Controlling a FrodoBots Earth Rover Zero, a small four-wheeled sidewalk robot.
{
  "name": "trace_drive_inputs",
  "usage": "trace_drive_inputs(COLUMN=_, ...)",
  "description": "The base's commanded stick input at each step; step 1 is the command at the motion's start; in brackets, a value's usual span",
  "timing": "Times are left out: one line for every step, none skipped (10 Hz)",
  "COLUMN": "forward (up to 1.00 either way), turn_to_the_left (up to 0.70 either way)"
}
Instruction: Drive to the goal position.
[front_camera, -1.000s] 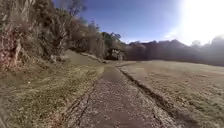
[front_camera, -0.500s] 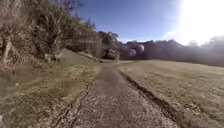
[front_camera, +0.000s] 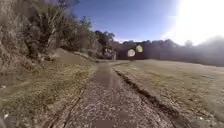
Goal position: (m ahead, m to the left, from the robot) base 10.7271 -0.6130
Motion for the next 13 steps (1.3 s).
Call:
trace_drive_inputs(forward=0.60, turn_to_the_left=-0.07)
trace_drive_inputs(forward=0.60, turn_to_the_left=0.00)
trace_drive_inputs(forward=0.60, turn_to_the_left=0.00)
trace_drive_inputs(forward=0.60, turn_to_the_left=0.10)
trace_drive_inputs(forward=0.60, turn_to_the_left=0.13)
trace_drive_inputs(forward=0.60, turn_to_the_left=0.15)
trace_drive_inputs(forward=0.60, turn_to_the_left=0.15)
trace_drive_inputs(forward=0.60, turn_to_the_left=0.15)
trace_drive_inputs(forward=0.60, turn_to_the_left=0.15)
trace_drive_inputs(forward=0.60, turn_to_the_left=0.15)
trace_drive_inputs(forward=0.60, turn_to_the_left=0.15)
trace_drive_inputs(forward=0.60, turn_to_the_left=0.15)
trace_drive_inputs(forward=0.60, turn_to_the_left=0.15)
